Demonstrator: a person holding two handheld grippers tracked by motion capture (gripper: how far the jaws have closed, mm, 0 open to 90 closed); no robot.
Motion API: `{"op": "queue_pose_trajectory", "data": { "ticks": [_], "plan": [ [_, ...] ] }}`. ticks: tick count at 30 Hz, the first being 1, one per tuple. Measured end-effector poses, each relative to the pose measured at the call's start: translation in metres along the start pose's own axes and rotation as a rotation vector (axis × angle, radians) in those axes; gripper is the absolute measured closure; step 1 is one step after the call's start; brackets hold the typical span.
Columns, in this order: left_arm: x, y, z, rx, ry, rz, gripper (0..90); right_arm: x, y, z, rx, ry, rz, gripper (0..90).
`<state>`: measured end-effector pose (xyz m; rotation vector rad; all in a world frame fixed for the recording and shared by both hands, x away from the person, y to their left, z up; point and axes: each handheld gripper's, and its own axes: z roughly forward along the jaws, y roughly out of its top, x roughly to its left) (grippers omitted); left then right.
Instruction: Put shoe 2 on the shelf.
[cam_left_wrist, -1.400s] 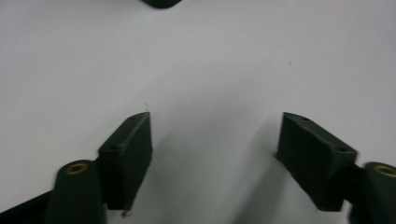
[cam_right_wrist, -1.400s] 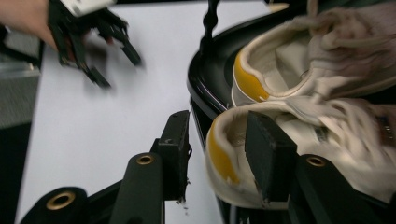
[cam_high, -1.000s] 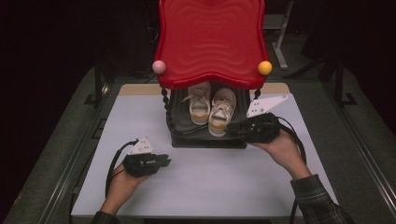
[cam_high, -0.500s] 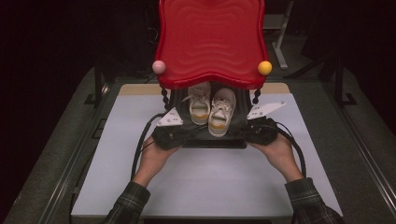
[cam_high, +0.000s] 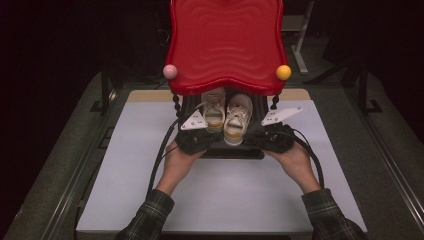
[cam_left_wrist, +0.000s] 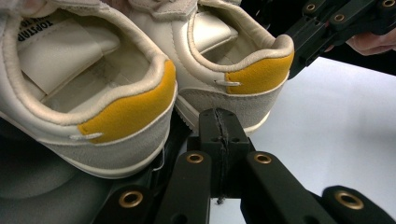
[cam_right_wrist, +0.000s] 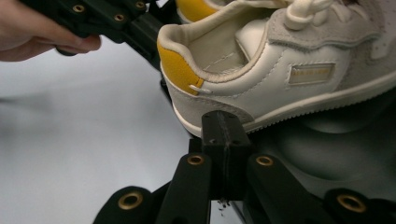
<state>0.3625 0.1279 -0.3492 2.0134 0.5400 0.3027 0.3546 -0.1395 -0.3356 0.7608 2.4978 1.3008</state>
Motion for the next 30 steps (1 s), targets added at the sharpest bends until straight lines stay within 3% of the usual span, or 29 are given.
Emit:
{"op": "queue_pose_trajectory", "data": {
  "ticks": [7, 16, 22, 30],
  "plan": [
    [-0.003, 0.005, 0.007, -0.011, -0.001, 0.019, 89.7, -0.004, 0.008, 0.002, 0.01, -0.075, 0.004, 89.8],
    [-0.007, 0.011, 0.014, 0.004, 0.051, 0.041, 89.8, -0.006, 0.013, 0.004, 0.024, -0.148, 0.0, 89.7],
    [-0.009, 0.013, 0.018, 0.015, 0.089, 0.035, 89.8, 0.001, 0.014, 0.004, 0.019, -0.136, -0.013, 89.7],
    [-0.01, 0.013, 0.024, 0.042, 0.124, 0.022, 89.8, -0.003, 0.013, 0.01, 0.025, -0.142, -0.006, 89.7]
  ]
}}
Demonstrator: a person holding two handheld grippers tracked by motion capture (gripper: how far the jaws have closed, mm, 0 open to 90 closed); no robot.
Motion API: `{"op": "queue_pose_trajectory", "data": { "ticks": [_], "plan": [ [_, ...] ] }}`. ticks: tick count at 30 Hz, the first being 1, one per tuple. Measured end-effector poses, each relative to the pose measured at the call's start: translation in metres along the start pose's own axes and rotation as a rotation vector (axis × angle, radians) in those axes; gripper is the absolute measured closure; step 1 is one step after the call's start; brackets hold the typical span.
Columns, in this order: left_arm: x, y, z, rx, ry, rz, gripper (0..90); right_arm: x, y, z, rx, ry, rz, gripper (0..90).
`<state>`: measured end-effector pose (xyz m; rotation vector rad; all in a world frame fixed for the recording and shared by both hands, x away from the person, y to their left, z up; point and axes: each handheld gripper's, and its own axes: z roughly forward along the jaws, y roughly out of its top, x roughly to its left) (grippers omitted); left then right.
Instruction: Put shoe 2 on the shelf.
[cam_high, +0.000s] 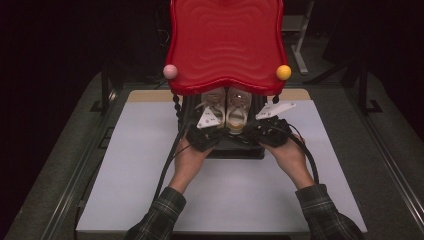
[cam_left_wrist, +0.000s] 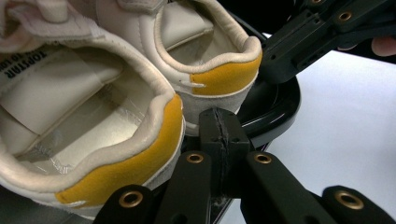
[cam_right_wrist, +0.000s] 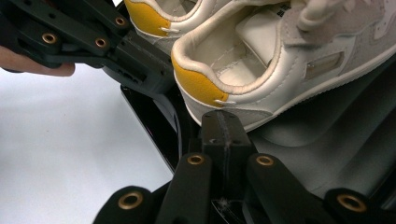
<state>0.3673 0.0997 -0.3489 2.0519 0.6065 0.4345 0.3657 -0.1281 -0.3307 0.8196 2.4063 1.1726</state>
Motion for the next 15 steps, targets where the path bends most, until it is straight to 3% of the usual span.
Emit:
{"op": "queue_pose_trajectory", "data": {
  "ticks": [5, 9, 15],
  "plan": [
    [0.0, 0.0, -0.001, 0.003, -0.008, -0.003, 89.7, 0.001, 0.0, 0.0, -0.002, -0.001, 0.001, 89.6],
    [0.0, 0.0, -0.006, 0.008, -0.049, 0.001, 89.1, 0.001, -0.001, -0.002, -0.009, 0.009, 0.009, 89.3],
    [0.001, -0.006, -0.023, 0.023, -0.085, -0.02, 76.2, 0.004, -0.007, -0.009, -0.031, 0.036, 0.015, 80.2]
  ]
}}
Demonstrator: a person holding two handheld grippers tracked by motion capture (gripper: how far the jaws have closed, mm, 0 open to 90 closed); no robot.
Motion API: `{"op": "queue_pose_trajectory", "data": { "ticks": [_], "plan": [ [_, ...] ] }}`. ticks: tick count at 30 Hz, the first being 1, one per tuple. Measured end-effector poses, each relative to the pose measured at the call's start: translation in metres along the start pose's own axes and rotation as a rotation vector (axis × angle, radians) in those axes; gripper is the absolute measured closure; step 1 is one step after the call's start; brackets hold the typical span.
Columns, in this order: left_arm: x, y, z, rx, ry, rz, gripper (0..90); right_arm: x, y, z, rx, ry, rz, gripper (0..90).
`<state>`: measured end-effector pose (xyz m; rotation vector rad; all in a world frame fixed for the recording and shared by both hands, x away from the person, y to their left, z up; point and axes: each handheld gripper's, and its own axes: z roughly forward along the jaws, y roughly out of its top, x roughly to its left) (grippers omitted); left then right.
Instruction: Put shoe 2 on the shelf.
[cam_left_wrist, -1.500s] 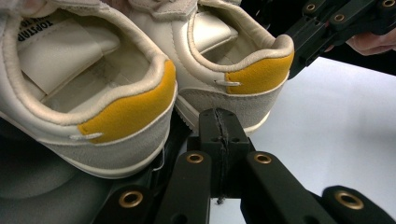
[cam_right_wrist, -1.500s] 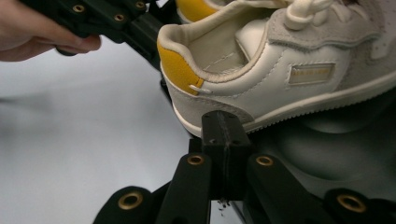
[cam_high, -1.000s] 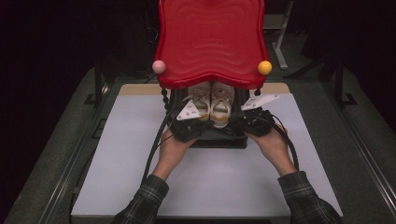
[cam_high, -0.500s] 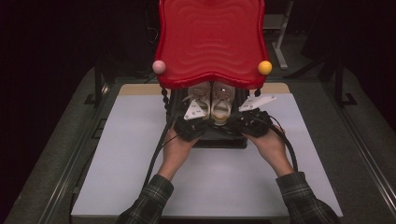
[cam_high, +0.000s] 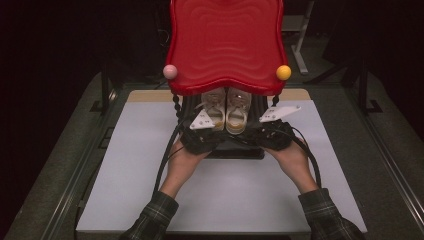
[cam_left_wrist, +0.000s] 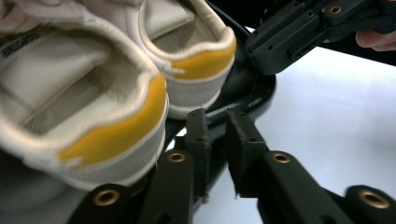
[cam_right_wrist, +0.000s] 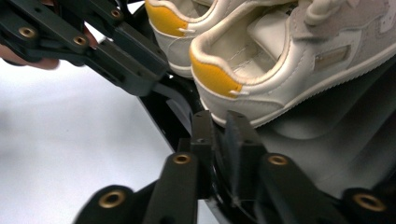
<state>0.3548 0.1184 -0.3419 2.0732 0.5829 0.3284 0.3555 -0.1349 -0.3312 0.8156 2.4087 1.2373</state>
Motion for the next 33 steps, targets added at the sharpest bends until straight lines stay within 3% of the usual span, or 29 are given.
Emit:
{"op": "queue_pose_trajectory", "data": {
  "ticks": [7, 12, 17, 24, 33],
  "plan": [
    [-0.003, -0.011, -0.018, 0.031, -0.008, -0.005, 61.8, 0.002, -0.006, -0.01, -0.005, 0.014, 0.012, 65.2],
    [-0.006, -0.021, -0.031, 0.041, 0.015, -0.014, 49.9, 0.007, -0.009, -0.017, -0.008, 0.011, 0.006, 58.0],
    [-0.005, -0.034, -0.047, 0.053, 0.024, -0.024, 44.1, 0.009, -0.021, -0.023, 0.002, 0.013, 0.009, 53.6],
    [-0.005, -0.059, -0.069, 0.073, 0.045, -0.054, 38.4, 0.007, -0.043, -0.033, 0.018, 0.005, 0.028, 50.2],
    [-0.002, -0.1, -0.099, 0.092, 0.083, -0.114, 30.0, 0.0, -0.077, -0.048, 0.03, -0.009, 0.085, 41.8]
  ]
}}
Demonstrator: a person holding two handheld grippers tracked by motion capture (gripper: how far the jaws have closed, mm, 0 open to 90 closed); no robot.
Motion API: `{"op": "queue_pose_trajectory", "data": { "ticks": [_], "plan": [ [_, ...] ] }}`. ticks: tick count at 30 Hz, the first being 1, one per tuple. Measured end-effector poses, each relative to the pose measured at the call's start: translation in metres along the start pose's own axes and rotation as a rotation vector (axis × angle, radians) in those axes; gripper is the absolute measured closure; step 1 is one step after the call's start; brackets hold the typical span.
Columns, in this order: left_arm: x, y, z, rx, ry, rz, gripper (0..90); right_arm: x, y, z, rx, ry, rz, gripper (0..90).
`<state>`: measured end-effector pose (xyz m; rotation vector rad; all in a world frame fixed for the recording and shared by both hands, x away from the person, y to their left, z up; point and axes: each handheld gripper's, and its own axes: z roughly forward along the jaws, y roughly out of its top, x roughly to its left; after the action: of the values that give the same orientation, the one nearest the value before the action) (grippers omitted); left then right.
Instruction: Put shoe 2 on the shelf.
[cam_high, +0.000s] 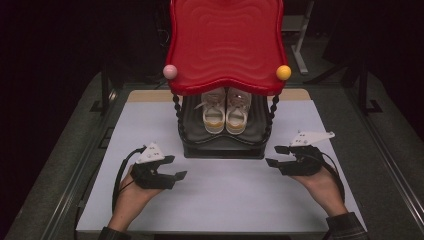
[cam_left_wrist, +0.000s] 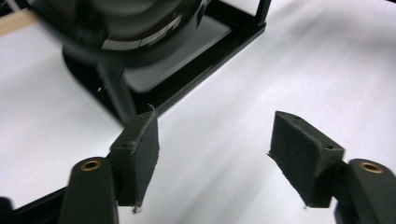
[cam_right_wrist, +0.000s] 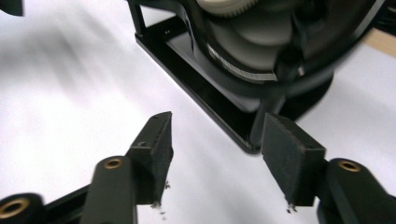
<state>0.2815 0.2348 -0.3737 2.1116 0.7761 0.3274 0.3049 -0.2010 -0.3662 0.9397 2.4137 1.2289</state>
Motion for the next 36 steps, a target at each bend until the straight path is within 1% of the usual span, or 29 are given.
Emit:
{"op": "queue_pose_trajectory", "data": {
  "ticks": [5, 7, 8, 11, 14, 16, 18, 20, 23, 24, 26, 29, 33, 35, 36],
  "plan": [
    [0.002, -0.02, -0.01, 0.005, 0.028, -0.004, 24.6, -0.003, -0.018, -0.009, 0.013, -0.011, 0.041, 36.7],
    [0.003, -0.026, -0.013, 0.018, 0.033, -0.005, 22.0, -0.005, -0.024, -0.013, 0.013, -0.021, 0.046, 34.1],
    [0.003, -0.03, -0.014, 0.028, 0.039, 0.001, 20.5, -0.005, -0.028, -0.016, 0.011, -0.029, 0.047, 32.8],
    [0.004, -0.038, -0.016, 0.056, 0.05, 0.008, 17.8, -0.007, -0.037, -0.021, 0.009, -0.047, 0.065, 26.0],
    [0.005, -0.047, -0.017, 0.074, 0.047, -0.001, 16.1, -0.008, -0.047, -0.025, 0.021, -0.075, 0.07, 20.1],
    [0.005, -0.052, -0.017, 0.092, 0.043, 0.003, 15.1, -0.009, -0.055, -0.027, 0.028, -0.097, 0.079, 16.8],
    [0.005, -0.058, -0.016, 0.116, 0.046, 0.012, 13.9, -0.01, -0.063, -0.028, 0.039, -0.13, 0.081, 13.8],
    [0.005, -0.064, -0.015, 0.138, 0.053, 0.017, 13.2, -0.011, -0.07, -0.029, 0.042, -0.149, 0.077, 13.0],
    [0.006, -0.074, -0.014, 0.161, 0.046, 0.016, 13.1, -0.012, -0.082, -0.03, 0.056, -0.18, 0.094, 9.7],
    [0.006, -0.076, -0.014, 0.167, 0.047, 0.015, 13.1, -0.013, -0.087, -0.03, 0.062, -0.194, 0.095, 9.6],
    [0.008, -0.081, -0.014, 0.177, 0.057, 0.015, 13.1, -0.013, -0.093, -0.031, 0.074, -0.204, 0.103, 9.2],
    [0.011, -0.086, -0.015, 0.172, 0.059, 0.006, 13.1, -0.014, -0.103, -0.031, 0.089, -0.215, 0.122, 8.5],
    [0.013, -0.09, -0.015, 0.17, 0.067, 0.006, 13.1, -0.015, -0.113, -0.029, 0.119, -0.229, 0.134, 7.1],
    [0.014, -0.093, -0.014, 0.166, 0.074, 0.001, 13.1, -0.016, -0.117, -0.028, 0.13, -0.234, 0.141, 4.0],
    [0.015, -0.094, -0.013, 0.166, 0.072, 0.001, 13.1, -0.017, -0.119, -0.027, 0.136, -0.236, 0.144, 3.0]
  ]
}}
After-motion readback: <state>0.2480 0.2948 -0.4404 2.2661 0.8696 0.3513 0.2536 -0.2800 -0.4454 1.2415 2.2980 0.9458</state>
